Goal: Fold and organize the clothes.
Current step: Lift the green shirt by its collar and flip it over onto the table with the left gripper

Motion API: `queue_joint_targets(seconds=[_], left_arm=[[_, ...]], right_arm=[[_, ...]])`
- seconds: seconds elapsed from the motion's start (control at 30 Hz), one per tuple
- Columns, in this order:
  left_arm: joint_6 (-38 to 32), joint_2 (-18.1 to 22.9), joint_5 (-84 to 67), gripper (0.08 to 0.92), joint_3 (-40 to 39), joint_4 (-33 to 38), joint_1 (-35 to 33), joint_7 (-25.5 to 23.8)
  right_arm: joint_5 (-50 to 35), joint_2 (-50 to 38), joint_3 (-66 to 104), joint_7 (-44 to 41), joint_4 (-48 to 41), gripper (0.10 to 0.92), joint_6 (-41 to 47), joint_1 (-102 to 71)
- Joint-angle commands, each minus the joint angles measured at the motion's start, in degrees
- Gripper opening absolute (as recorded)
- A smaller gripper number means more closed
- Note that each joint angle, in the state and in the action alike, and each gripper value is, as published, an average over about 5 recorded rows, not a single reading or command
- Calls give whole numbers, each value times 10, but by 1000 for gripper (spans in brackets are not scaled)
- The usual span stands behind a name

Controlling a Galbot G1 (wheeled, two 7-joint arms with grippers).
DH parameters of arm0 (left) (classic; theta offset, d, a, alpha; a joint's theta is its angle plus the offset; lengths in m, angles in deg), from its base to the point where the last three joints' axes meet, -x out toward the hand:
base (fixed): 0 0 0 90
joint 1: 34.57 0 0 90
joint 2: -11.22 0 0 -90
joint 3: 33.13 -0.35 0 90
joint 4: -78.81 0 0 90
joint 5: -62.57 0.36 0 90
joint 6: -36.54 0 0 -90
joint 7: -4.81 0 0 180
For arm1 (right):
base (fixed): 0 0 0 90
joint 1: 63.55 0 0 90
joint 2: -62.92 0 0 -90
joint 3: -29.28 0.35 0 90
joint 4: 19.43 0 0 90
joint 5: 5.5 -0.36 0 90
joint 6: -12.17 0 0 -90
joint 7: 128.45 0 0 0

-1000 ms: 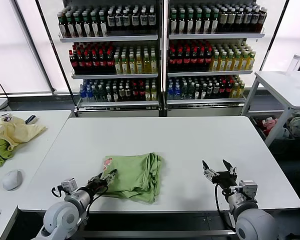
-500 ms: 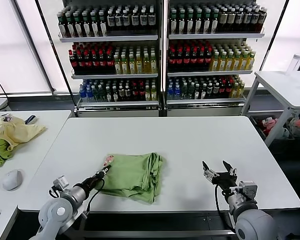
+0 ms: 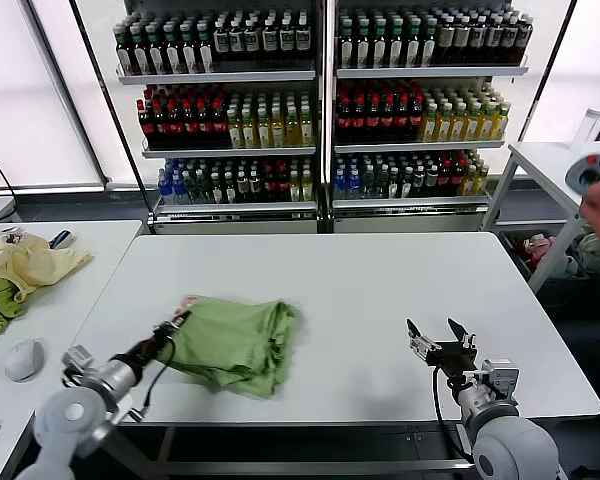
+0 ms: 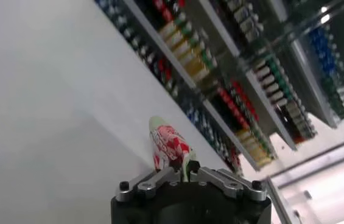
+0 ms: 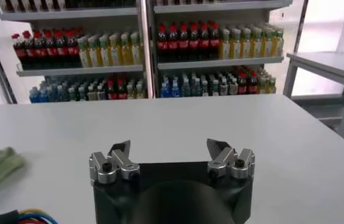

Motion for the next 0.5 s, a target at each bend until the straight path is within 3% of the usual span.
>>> queue_joint_targets(seconds=[0.03,0.13,0.23,0.37,0.5], left_arm=[[6,-142,17,122,188,17,9,0],[2,-170,73,122,199,42,11,0],[-11,-165,148,122,166,90,4,1],[-42,-107,316,122,21,146,3,-1],[-64,-32,471,122,-165,118,39,-4]], right_arm=[[-8,1,1,-2,-4,823,-7,9],[-6,7,0,-3,4,823,-9,7],[2,17,-1,-2,18,823,-9,-2],[6,22,1,-4,23,823,-12,-10],[11,24,2,-6,24,823,-17,-12]])
